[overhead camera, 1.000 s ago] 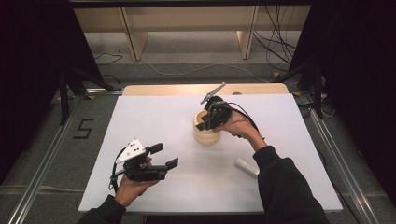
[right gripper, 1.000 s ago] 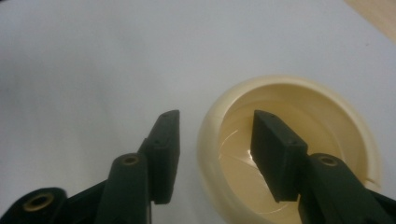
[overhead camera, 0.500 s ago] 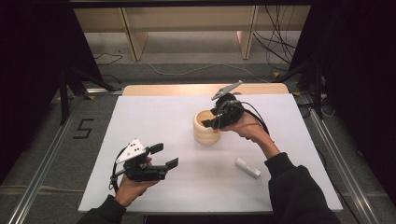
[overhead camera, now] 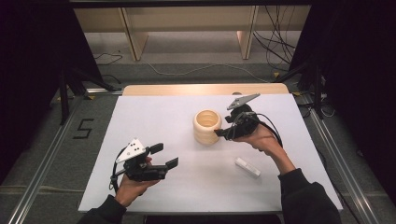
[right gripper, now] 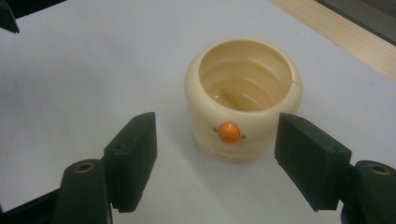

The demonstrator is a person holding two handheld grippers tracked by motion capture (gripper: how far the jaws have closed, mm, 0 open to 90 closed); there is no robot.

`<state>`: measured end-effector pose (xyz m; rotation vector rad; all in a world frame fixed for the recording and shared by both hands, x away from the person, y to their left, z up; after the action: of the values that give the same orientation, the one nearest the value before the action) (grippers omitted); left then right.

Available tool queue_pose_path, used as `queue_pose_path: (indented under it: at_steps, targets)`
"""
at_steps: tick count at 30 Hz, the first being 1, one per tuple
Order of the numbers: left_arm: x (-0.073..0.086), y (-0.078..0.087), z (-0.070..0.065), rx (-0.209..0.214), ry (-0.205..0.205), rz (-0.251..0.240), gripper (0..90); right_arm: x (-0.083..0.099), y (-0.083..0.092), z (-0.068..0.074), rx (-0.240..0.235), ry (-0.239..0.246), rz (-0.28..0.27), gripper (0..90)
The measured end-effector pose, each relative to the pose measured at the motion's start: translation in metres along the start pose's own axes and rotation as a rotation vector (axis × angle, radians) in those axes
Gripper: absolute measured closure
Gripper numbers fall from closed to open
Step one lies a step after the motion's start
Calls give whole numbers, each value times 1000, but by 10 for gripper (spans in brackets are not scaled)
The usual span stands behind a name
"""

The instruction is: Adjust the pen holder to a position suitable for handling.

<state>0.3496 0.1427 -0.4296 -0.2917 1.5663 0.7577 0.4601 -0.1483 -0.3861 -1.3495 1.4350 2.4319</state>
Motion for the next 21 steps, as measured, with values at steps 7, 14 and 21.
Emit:
queue_pose_path:
  at_steps: [7, 14, 21]
  targets:
    - [0, -1, 0, -1, 2, 0, 167, 18, 5, -2, 6, -19, -5, 296]
    - [0, -1, 1, -2, 5, 0, 167, 30, 13, -3, 4, -37, -36, 288]
    - [0, -1, 2, -4, 0, 5, 166, 42, 21, -5, 2, -63, -58, 276]
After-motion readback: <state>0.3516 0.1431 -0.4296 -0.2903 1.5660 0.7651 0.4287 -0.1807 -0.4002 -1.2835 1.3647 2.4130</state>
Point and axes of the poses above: each handheld gripper's, and its own axes: y roughly backward along the jaws, x roughly out of its underside, z roughly to its left, the point moved 3 cm from there along -y, roughly forward along the jaws, and after that the axes turned 15 degrees about -y, right-handed, at the moved point
